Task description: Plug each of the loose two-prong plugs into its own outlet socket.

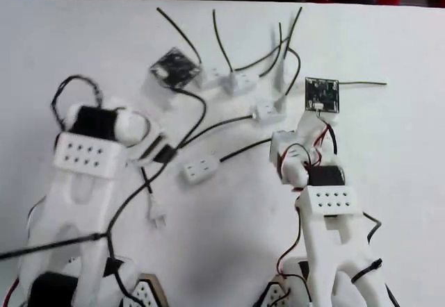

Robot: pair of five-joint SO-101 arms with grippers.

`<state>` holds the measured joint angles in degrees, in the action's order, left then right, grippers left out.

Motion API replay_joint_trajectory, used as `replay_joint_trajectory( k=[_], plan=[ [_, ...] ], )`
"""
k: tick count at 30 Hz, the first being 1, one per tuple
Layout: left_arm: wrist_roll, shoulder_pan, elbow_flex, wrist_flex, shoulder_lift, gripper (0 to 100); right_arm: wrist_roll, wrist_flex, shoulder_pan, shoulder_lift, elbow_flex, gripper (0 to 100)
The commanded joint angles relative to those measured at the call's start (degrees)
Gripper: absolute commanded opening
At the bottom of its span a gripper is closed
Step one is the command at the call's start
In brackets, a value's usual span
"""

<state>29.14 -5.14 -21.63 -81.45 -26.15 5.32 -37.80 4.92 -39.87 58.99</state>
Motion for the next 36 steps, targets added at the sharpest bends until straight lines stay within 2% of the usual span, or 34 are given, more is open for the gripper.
replay_joint_trajectory(
  k=[1, 4, 9, 14, 20, 24, 27, 32, 36],
  plan=[
    [-0.9, 7.7, -12.9, 6.9, -11.6, 29, 0.1, 0.0, 0.0, -1.6, -0.6, 1.8],
    [-3.2, 13.2, -22.0, 12.3, -16.6, 29, 0.1, -2.3, 0.7, -2.1, -1.3, 1.8],
    [-4.9, 23.0, -31.4, 20.2, -21.0, 29, 0.0, -12.2, 7.5, -3.9, -7.3, 1.8],
    [-10.8, 31.3, -34.0, 24.6, -21.0, 29, -0.1, -22.7, 21.4, -1.7, -16.6, 8.0],
    [-21.5, 34.7, -34.2, 25.4, -21.0, 29, 0.5, -28.4, 38.0, 11.7, -25.9, 8.7],
    [-25.4, 36.8, -34.2, 25.5, -21.0, 29, 0.8, -28.4, 45.2, 19.3, -28.8, 8.7],
    [-25.8, 39.0, -35.4, 26.2, -21.3, 29, 5.1, -26.9, 48.2, 24.3, -30.4, 8.7],
    [-25.8, 41.3, -40.9, 33.5, -21.3, 29, 7.5, -21.9, 51.5, 32.0, -30.8, 8.7],
    [-25.8, 42.2, -41.4, 34.0, -21.3, 29, 9.7, -17.1, 52.0, 36.8, -30.9, 8.7]
  ],
)
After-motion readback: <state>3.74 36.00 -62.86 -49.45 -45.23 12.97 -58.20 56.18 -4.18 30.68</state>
